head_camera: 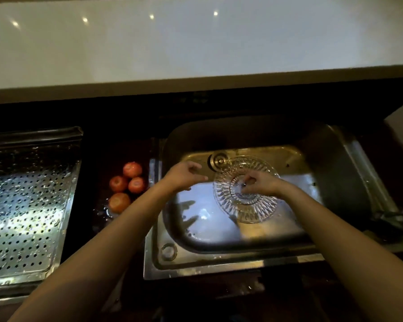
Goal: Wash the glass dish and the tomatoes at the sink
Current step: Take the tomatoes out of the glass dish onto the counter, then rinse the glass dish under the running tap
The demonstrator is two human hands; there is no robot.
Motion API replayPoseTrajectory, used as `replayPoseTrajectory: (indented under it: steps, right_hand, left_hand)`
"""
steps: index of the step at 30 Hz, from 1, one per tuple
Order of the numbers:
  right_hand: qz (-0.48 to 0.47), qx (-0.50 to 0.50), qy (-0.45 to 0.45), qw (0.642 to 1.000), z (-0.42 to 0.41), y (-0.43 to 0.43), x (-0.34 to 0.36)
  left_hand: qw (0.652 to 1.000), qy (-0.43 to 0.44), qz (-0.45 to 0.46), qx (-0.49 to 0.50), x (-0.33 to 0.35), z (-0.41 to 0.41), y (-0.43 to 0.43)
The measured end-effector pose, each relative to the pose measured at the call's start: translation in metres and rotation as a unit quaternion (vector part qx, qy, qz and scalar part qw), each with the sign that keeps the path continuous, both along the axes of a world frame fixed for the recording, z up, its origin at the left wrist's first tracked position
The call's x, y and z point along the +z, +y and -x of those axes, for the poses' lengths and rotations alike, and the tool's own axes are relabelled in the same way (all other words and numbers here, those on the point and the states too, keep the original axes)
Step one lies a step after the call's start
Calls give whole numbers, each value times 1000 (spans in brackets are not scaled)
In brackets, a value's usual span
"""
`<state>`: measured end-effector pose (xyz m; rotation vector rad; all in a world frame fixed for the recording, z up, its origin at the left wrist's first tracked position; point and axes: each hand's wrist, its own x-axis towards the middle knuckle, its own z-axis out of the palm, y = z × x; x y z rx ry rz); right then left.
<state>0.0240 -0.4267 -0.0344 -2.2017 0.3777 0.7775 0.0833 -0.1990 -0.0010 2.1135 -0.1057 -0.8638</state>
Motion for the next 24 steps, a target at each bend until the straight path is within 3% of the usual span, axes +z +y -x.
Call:
replayPoseTrajectory:
  steps: [10, 19, 24]
  right_hand:
    - [27, -139, 75, 987, 48, -99, -66]
    - [83, -146, 98, 981, 51, -123, -120]
    - [85, -215, 84, 969, 42, -120, -142]
  left_hand:
    - [982, 150, -112, -5, -83, -8, -84]
    - [975, 158, -153, 26, -146, -25, -117]
    - [977, 145, -147, 57, -168, -37, -118]
